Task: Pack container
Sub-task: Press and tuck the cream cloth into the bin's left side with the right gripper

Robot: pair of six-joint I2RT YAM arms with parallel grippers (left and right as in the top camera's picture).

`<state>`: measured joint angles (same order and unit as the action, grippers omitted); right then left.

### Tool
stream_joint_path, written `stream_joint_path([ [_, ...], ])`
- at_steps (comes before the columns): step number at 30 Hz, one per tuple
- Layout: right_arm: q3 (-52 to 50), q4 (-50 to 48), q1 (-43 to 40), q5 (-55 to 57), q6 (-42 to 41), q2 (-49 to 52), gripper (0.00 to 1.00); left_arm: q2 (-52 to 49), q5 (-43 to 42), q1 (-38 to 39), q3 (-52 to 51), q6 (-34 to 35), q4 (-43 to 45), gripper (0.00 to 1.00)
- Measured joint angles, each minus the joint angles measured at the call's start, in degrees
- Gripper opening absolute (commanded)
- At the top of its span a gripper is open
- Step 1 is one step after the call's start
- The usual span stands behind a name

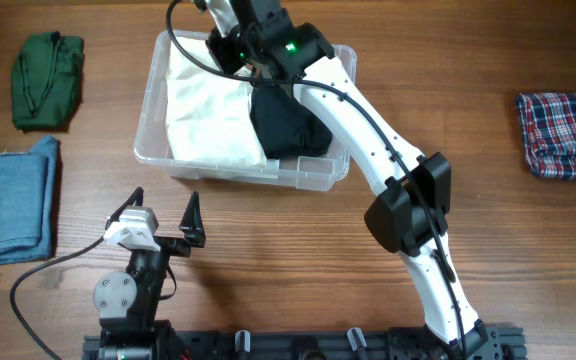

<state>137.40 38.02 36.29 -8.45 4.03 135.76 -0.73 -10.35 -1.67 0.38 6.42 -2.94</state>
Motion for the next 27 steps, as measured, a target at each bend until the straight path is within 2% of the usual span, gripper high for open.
stream_joint_path([
  [7,0.0,-3.8,0.0,0.0,2.3,1.1,0.04,0.0,0.0,0.0,0.0,0.0,0.0,1.00],
  [17,0.0,-6.5,0.0,-0.1,2.5,9.3,0.04,0.0,0.0,0.0,0.0,0.0,0.0,1.00],
  [27,0.0,-8.5,0.0,-0.1,1.9,12.2,0.04,0.0,0.0,0.0,0.0,0.0,0.0,1.00],
])
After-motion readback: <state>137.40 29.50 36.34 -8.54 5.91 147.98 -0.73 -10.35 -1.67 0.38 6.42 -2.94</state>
